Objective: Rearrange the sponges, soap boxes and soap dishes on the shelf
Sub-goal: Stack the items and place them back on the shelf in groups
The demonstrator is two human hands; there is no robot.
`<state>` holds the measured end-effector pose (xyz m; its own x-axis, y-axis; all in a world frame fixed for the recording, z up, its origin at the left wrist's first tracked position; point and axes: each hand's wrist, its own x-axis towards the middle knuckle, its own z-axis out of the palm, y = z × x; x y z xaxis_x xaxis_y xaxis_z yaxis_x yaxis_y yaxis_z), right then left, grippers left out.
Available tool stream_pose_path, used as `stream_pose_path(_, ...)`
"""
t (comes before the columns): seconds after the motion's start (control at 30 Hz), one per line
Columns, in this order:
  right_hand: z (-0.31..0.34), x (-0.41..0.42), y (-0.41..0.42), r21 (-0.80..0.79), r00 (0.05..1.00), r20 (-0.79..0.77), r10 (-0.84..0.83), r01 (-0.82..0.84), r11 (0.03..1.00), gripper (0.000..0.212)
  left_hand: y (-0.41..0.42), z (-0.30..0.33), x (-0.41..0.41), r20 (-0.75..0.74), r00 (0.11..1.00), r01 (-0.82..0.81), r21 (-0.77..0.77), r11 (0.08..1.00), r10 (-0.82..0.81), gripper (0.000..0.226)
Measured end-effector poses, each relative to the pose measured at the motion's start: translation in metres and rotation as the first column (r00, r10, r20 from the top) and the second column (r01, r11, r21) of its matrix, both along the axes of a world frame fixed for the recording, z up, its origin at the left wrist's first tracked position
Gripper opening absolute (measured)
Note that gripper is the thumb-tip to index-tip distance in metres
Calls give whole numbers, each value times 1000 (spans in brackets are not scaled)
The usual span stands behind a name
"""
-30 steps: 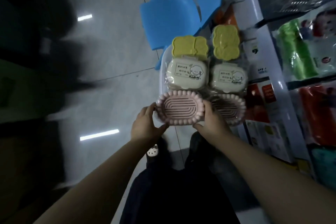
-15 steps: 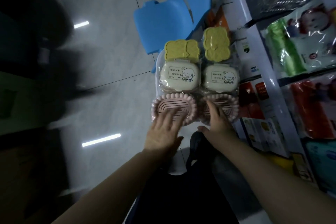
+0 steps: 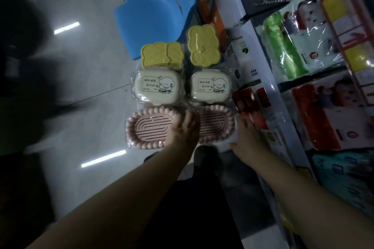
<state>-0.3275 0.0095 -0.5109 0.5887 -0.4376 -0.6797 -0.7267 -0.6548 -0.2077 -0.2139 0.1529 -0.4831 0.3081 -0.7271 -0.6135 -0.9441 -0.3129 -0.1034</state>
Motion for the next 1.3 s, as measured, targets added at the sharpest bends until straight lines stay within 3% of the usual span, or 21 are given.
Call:
stream_pose_path(0.3, -28, 4, -13, 181, 988, 72, -139, 124, 976, 87, -19, -24, -3, 37, 992, -123, 38, 992, 122, 78)
stream_pose_path(0.47, -31, -1, -12, 268, 954, 140, -264, 220, 938, 62, -28, -25, -3, -6, 988, -156, 2, 988, 156, 82)
stream_pose_path(0.63, -6, -16, -19, 269, 896, 188, -403, 348, 898, 60, -36, 0, -8, -23, 995, -99, -97, 990, 97, 88)
stream_pose_path(0.83, 53, -7, -12, 253, 908, 246, -339, 277, 927, 69, -14, 36, 5, 15, 986, -157, -210, 965, 164, 99)
stream_pose_path(1.0, 87, 28, 35, 195, 943, 246, -224, 178, 965, 66, 45, 78, 33, 6, 976, -211, -241, 947, 219, 91)
stream_pose_path(1.17, 96, 58, 96, 226, 954, 281, -108, 43, 973, 59, 113, 81, 54, -37, 941, -338, -180, 924, 337, 105)
stream_pose_path(1.3, 77, 71, 120, 260, 955, 277, -102, 28, 965, 62, 139, 57, 65, -110, 926, -373, -129, 919, 361, 100)
